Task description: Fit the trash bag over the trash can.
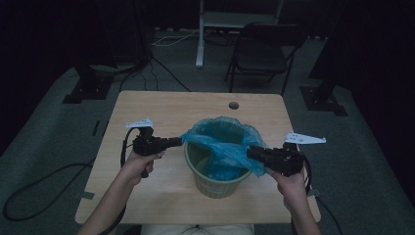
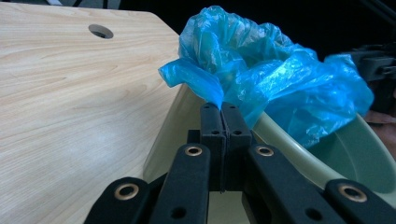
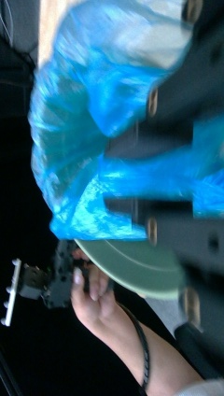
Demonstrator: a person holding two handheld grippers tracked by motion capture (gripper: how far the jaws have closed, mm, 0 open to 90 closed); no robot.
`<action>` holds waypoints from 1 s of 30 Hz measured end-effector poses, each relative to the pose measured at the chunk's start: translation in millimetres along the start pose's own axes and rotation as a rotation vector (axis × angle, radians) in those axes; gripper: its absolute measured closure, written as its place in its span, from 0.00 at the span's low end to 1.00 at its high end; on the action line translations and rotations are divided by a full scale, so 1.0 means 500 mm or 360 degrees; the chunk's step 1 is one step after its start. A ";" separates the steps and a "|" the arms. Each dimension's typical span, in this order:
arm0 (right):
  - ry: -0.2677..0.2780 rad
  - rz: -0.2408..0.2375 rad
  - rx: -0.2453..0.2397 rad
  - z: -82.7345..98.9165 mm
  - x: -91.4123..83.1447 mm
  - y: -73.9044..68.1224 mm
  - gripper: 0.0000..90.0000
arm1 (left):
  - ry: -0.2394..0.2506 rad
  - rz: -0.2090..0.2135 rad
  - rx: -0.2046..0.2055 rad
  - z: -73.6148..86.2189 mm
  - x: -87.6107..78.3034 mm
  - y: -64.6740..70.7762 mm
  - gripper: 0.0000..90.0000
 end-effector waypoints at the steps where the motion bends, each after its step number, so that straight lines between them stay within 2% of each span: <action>1: -0.0006 -0.0032 0.0001 0.005 0.001 -0.006 0.92 | 0.0004 0.0007 -0.0001 0.000 -0.002 0.000 1.00; 2: -0.0014 -0.0032 -0.0031 0.019 -0.001 -0.022 1.00 | 0.0007 0.0008 -0.0002 0.001 -0.006 -0.001 1.00; 3: -0.0014 -0.0032 -0.0031 0.019 -0.001 -0.022 1.00 | 0.0006 0.0000 0.0002 0.001 -0.008 -0.001 1.00; 5: -0.0027 -0.0061 -0.0047 0.038 -0.003 -0.041 1.00 | 0.0003 -0.0002 -0.0007 0.003 -0.016 -0.004 1.00; 6: -0.0016 -0.0118 -0.0030 0.057 -0.004 -0.057 1.00 | 0.0000 -0.0004 -0.0008 0.005 -0.018 -0.004 1.00; 9: -0.0034 -0.0209 -0.0003 0.093 0.003 -0.080 1.00 | -0.0017 -0.0011 0.0007 0.009 -0.022 -0.002 1.00; 12: -0.0075 -0.0258 -0.0015 0.122 0.019 -0.097 1.00 | -0.0056 -0.0040 0.0025 0.016 -0.023 -0.002 1.00; 14: -0.0098 -0.0260 -0.0015 0.136 0.031 -0.103 1.00 | -0.0070 -0.0044 0.0021 0.019 -0.022 -0.004 1.00; 15: -0.0105 -0.0290 -0.0011 0.143 0.038 -0.104 1.00 | -0.0087 -0.0061 0.0025 0.022 -0.020 -0.006 1.00; 18: -0.0175 -0.0273 -0.0012 0.171 0.064 -0.105 1.00 | -0.0110 -0.0056 0.0012 0.029 -0.011 -0.012 1.00; 20: -0.0216 -0.0271 0.0007 0.188 0.081 -0.098 1.00 | -0.0135 -0.0086 0.0020 0.034 -0.001 -0.015 1.00; 22: -0.0247 -0.0205 0.0001 0.203 0.093 -0.087 1.00 | -0.0174 -0.0136 0.0028 0.041 0.012 -0.022 1.00; 23: -0.0257 -0.0191 0.0017 0.210 0.097 -0.080 1.00 | -0.0186 -0.0140 0.0016 0.045 0.018 -0.027 1.00; 26: -0.0272 -0.0124 0.0033 0.227 0.104 -0.059 1.00 | -0.0224 -0.0209 -0.0009 0.057 0.041 -0.046 1.00; 30: -0.0303 -0.0101 0.0099 0.253 0.113 -0.037 0.99 | -0.0266 -0.0225 -0.0049 0.076 0.071 -0.062 1.00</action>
Point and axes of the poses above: each handheld gripper's, and its own axes: x roughly forward along the jaws, z roughly out of its underside, y roughly to its right, the point moved 3 cm from there along x, roughly forward along the jaws, and after that the axes turned 6 degrees about -z, right-handed, at the moved point
